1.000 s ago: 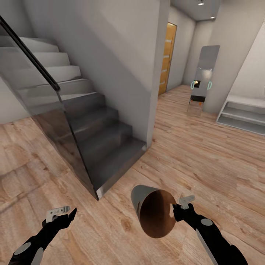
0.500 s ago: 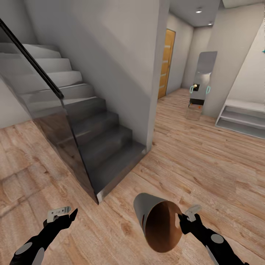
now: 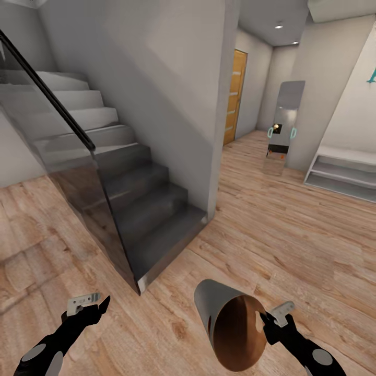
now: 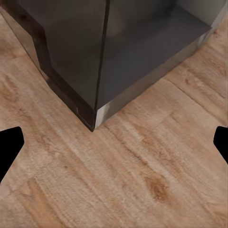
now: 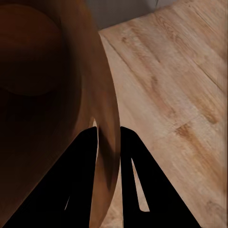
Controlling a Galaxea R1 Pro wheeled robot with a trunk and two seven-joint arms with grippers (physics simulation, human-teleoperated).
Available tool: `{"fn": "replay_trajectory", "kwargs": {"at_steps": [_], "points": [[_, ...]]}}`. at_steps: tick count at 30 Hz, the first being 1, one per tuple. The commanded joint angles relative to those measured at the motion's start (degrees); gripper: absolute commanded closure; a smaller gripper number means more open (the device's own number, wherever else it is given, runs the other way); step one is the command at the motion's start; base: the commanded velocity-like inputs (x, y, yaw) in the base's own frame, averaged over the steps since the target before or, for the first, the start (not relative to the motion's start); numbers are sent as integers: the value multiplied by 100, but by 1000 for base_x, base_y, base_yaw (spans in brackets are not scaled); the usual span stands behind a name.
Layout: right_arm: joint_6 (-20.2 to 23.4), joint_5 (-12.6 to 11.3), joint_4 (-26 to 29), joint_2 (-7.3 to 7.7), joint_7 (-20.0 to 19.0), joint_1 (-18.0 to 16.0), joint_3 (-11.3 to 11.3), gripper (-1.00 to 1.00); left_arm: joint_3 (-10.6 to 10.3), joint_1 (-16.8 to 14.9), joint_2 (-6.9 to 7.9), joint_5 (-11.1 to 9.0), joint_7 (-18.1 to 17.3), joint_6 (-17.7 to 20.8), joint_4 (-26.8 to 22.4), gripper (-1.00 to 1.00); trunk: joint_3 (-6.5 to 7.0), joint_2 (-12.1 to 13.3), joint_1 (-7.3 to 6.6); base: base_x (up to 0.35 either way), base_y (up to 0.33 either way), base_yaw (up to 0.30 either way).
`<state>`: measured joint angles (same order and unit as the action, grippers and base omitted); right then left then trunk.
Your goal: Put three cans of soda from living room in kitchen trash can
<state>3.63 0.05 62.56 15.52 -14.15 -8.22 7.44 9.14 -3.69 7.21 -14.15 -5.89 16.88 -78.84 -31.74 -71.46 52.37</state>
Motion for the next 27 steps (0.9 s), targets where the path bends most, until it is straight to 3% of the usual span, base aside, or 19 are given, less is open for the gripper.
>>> {"fn": "replay_trajectory", "kwargs": {"at_steps": [1, 5, 9, 14, 16, 17, 20, 27], "points": [[-13, -52, 6, 3, -58, 10, -6, 100, 0, 0, 0, 0, 0, -2, 1, -100, 28, 41, -23, 0, 0, 0], [-63, -65, 4, 10, -59, 43, -99, 100, 0, 3, 13, 0, -2, -26, 1, -100, 137, 202, -111, 0, 0, 0], [-93, -74, -2, 0, -69, 64, -418, 100, 5, 56, 50, 7, -14, -261, 2, -100, 245, 362, -198, 0, 0, 0], [-110, -75, -107, 2, -76, 67, -535, 100, 8, 79, 71, 6, -16, -422, 185, -100, 380, 563, -308, 0, 0, 0], [-114, -75, -165, 6, -77, 70, -552, 100, 8, 84, 74, 77, -25, -530, 264, -100, 434, 643, -352, 0, 0, 0], [-161, -77, -274, 8, -78, 73, -572, 100, 10, 86, 71, 308, -36, -672, 349, -100, 441, 643, -352, 0, 0, 0], [-523, -80, -432, -20, -72, 74, -580, 100, 14, 87, 65, 458, -41, -775, 397, -100, 452, 643, -352, 0, 0, 0], [-1281, -83, -994, -160, -36, 75, -578, 100, 18, 89, 38, 548, -56, -1284, 661, -100, 461, 643, -352, 0, 0, 0]]}}
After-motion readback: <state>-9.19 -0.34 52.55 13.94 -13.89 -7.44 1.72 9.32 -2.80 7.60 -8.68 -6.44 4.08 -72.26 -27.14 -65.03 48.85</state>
